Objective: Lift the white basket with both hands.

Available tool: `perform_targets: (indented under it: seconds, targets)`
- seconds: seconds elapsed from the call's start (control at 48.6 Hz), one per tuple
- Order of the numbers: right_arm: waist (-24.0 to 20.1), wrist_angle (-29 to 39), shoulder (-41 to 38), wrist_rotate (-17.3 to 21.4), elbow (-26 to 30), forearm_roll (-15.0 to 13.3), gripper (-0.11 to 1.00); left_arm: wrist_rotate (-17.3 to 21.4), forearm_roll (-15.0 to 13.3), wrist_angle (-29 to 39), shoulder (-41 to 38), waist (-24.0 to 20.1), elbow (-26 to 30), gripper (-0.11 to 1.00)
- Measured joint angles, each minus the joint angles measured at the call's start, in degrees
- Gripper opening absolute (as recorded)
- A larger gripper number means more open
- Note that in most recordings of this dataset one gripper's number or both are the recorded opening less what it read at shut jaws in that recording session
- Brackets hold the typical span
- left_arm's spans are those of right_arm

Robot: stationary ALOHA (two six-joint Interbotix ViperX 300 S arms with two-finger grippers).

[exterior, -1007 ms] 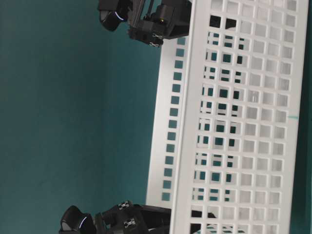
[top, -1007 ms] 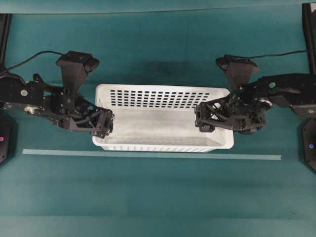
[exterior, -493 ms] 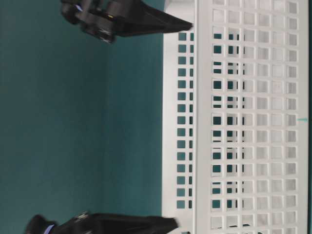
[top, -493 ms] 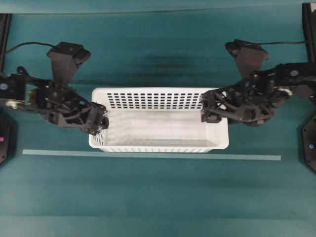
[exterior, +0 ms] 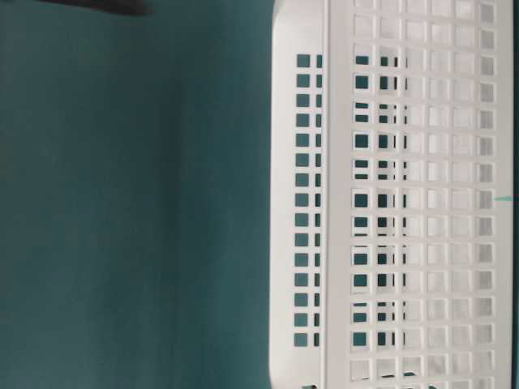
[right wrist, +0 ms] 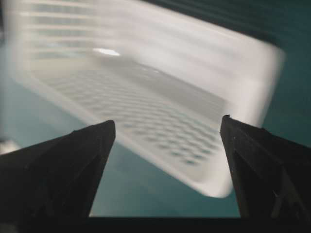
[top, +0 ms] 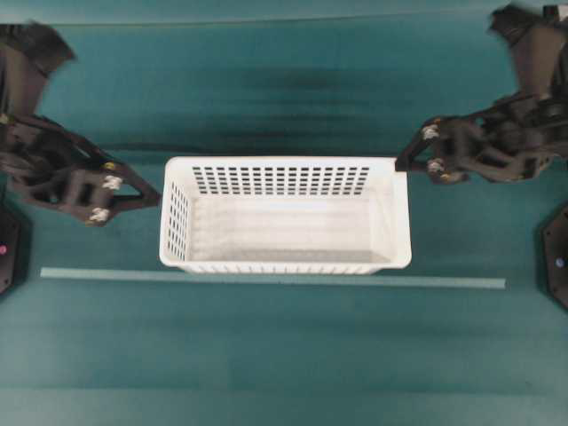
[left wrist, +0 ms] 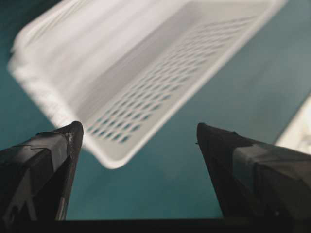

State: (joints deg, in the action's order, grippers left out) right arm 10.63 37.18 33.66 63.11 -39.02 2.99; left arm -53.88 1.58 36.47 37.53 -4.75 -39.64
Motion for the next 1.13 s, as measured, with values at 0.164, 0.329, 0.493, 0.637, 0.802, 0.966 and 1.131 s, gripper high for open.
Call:
perform_targets:
  seconds: [0.164,0.329,0.493,0.637,0.802,0.966,1.131]
  targets:
    - [-1.9,-8.9,5.4,-7.1,-1.0,-0.3,0.91,4.8,0.1,-4.3,4.5,0.1,-0.8,0.93]
    - [-4.4,-16.9,8.5,-14.5,-2.5,-0.4,0.91,12.3,0.0,-11.5,8.4,0.9,-1.8,0.93]
    - [-6.4,-23.9,10.4,-24.7,-2.9,-1.2,0.91,20.3,0.0,-14.9,11.9,2.2,-2.2,0.92]
    - [-7.3,-29.2,11.8,-34.9,-3.2,-2.2,0.91,24.5,0.1,-15.1,14.0,3.5,-2.4,0.92]
    - [-8.3,-34.0,13.5,-46.9,-3.4,-2.4,0.91,29.4,0.1,-15.1,17.4,4.5,-2.4,0.92]
    - [-9.5,-35.1,15.8,-53.7,-3.7,-2.4,0.91,33.7,0.1,-15.1,20.3,4.5,-2.4,0.92]
    - [-9.9,-34.8,18.2,-53.9,-4.2,-2.4,0.91,34.7,0.1,-15.1,21.5,4.6,-2.6,0.92]
